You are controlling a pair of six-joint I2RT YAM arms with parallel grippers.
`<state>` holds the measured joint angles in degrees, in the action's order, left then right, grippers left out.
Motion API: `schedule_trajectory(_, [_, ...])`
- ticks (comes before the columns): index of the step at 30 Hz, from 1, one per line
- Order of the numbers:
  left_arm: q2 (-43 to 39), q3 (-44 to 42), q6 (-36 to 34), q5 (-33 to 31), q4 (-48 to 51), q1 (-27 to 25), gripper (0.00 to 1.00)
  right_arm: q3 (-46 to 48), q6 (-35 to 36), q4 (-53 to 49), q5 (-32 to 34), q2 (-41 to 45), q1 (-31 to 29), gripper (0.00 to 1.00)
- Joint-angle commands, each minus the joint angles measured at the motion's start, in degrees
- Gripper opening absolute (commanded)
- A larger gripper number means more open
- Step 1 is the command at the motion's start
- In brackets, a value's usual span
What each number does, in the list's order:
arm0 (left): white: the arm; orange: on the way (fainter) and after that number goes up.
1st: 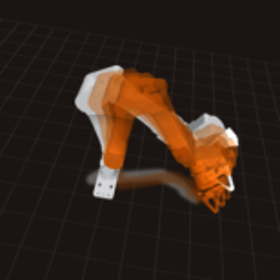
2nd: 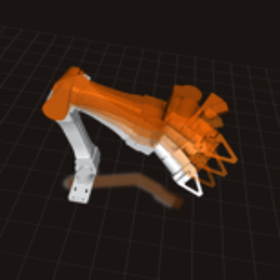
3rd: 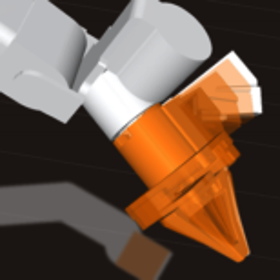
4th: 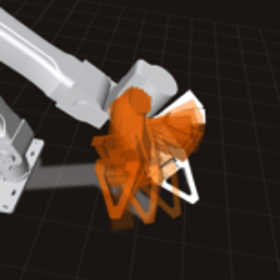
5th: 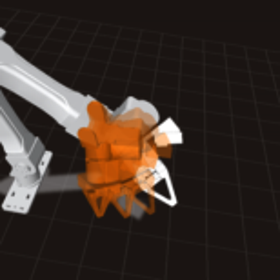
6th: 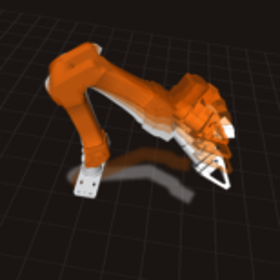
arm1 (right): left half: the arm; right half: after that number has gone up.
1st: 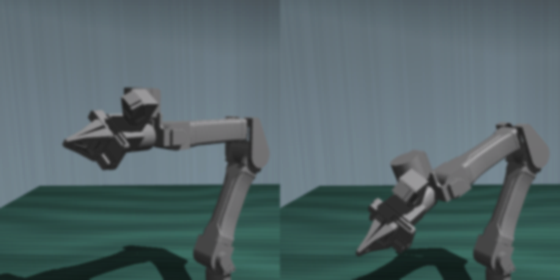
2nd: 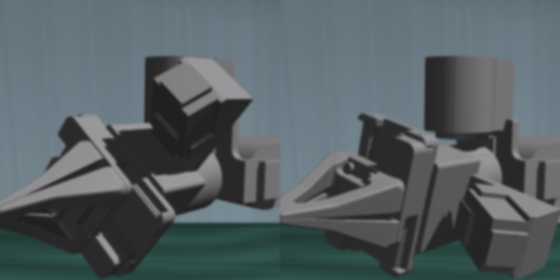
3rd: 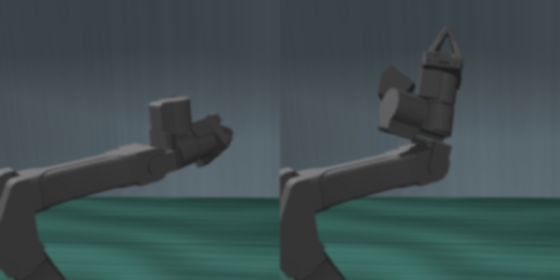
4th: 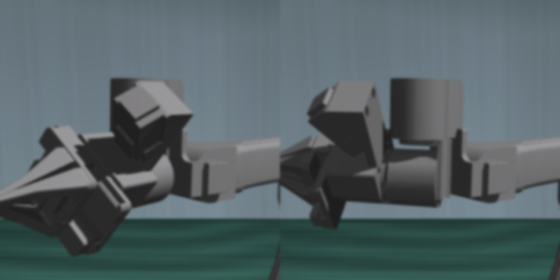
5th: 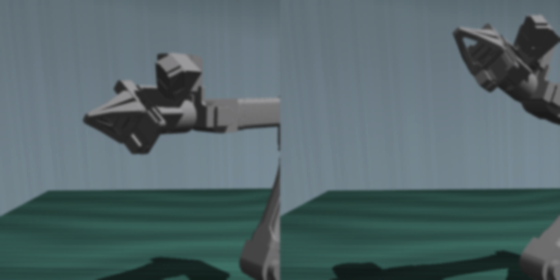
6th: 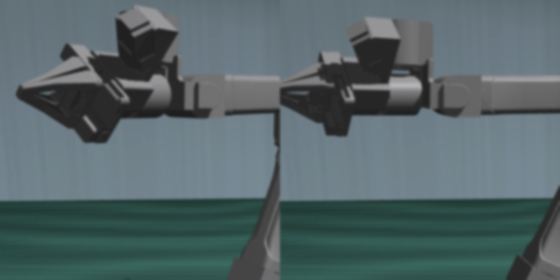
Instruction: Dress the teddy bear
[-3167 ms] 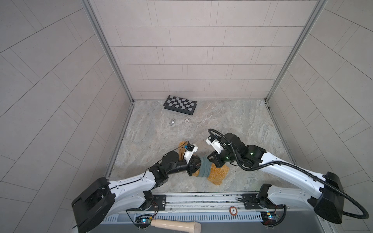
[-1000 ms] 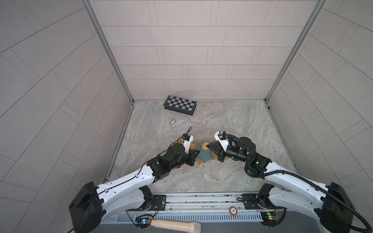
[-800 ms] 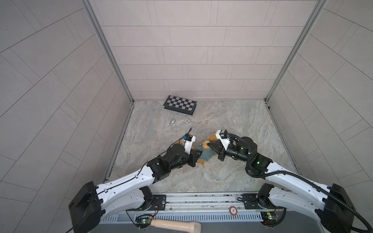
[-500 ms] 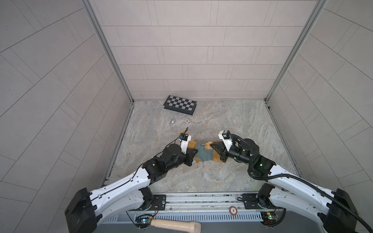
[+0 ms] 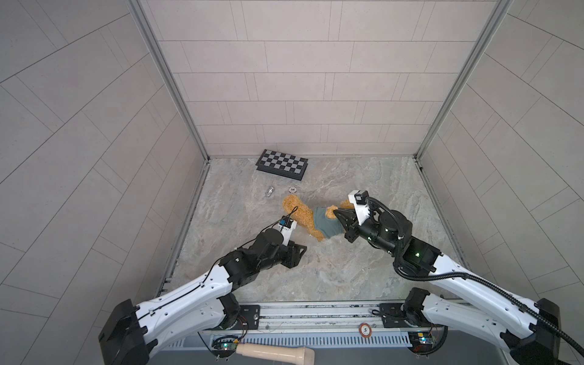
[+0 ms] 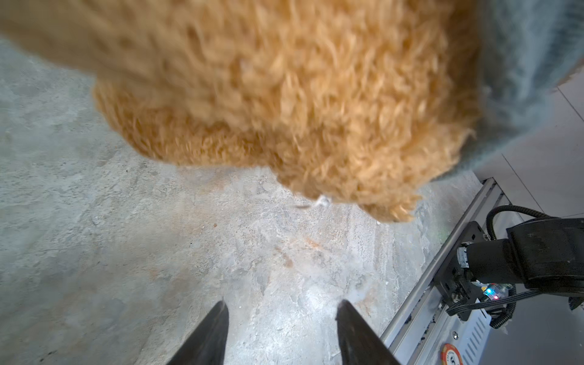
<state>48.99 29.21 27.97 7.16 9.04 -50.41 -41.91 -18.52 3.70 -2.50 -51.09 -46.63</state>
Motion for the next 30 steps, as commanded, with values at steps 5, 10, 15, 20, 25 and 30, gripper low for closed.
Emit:
schedule_trajectory(5, [-3.55, -3.23, 2.01, 1.56, -14.36, -3.56, 0.53, -9.76, -7.91, -7.45, 23.01, -5.33, -10.76, 0.0])
schedule_trajectory(10, [-2.52, -2.78, 2.83, -7.99, -17.73, -3.44, 0.44, -11.76, -10.51, -8.94, 24.04, -7.91, -11.73, 0.0])
schedule_trajectory(15, [0.94, -3.16, 1.83, -2.14, -24.02, 0.66, 0.39, -13.4, -13.57, -10.27, 23.55, -8.94, -12.12, 0.0])
schedule_trajectory(20, [7.18, -0.26, -1.14, 3.09, -25.12, 1.34, 0.32, -13.3, -15.27, -10.9, 24.66, -8.68, -12.59, 0.0])
schedule_trajectory(25, [10.33, 1.21, -0.93, 6.69, -28.01, 1.32, 0.28, -13.27, -15.45, -11.61, 26.06, -8.62, -12.88, 0.0])
schedule_trajectory(30, [5.88, -0.67, -0.9, 7.69, -27.78, 1.33, 0.37, -13.02, -15.4, -12.33, 27.67, -7.82, -12.92, 0.0])
